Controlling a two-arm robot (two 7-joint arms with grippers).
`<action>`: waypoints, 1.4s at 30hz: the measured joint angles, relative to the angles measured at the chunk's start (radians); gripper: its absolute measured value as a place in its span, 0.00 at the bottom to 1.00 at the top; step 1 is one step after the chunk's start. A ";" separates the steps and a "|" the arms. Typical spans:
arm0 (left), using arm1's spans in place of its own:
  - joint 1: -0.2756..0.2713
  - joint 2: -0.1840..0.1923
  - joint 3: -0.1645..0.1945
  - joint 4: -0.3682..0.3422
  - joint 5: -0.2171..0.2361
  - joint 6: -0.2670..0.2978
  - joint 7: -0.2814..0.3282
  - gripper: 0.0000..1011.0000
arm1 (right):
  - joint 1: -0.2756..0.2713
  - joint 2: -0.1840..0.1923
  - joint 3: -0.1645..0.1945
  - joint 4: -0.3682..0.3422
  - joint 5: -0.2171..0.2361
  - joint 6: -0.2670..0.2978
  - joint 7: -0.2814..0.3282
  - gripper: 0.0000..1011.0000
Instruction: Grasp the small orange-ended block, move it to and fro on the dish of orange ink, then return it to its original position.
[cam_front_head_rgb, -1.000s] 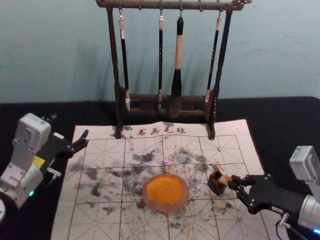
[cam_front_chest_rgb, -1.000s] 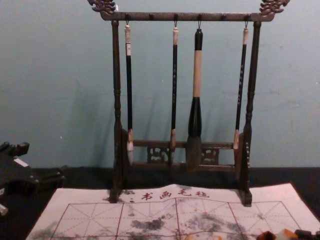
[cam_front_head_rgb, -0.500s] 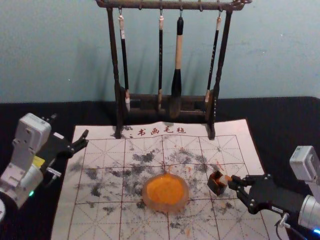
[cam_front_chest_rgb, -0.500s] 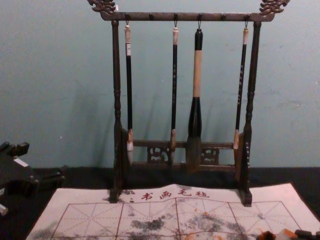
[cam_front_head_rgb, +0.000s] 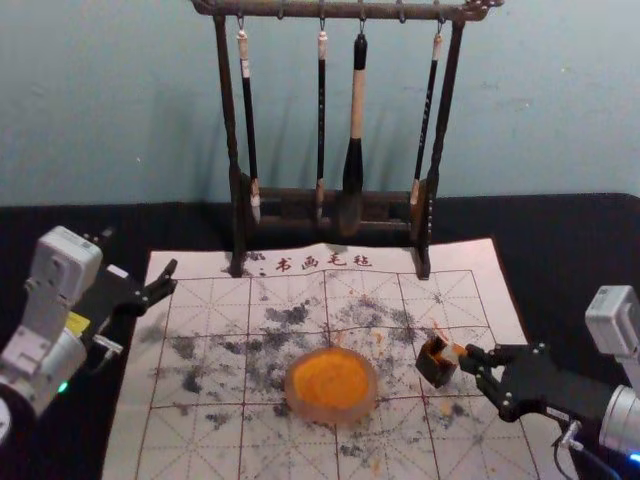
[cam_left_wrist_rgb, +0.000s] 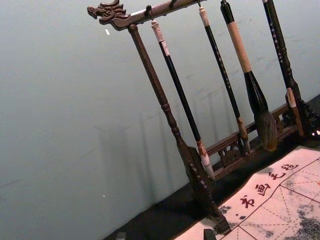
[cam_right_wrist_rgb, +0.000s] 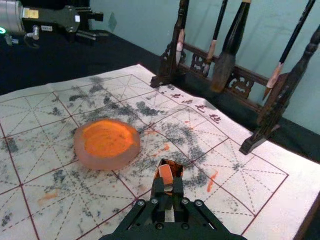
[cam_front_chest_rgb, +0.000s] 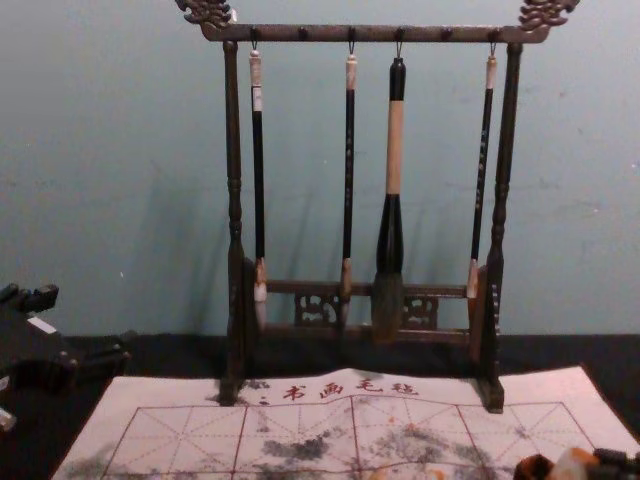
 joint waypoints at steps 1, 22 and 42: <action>0.000 0.000 0.000 0.000 0.000 0.000 0.000 0.99 | -0.002 0.000 0.004 -0.003 0.004 0.002 -0.002 0.06; 0.000 0.000 0.000 0.000 0.000 0.000 0.000 0.99 | -0.051 0.036 0.069 -0.113 0.071 0.043 -0.022 0.06; 0.000 0.000 0.000 0.000 0.000 0.000 0.000 0.99 | 0.032 0.047 0.022 -0.119 0.073 0.063 0.029 0.06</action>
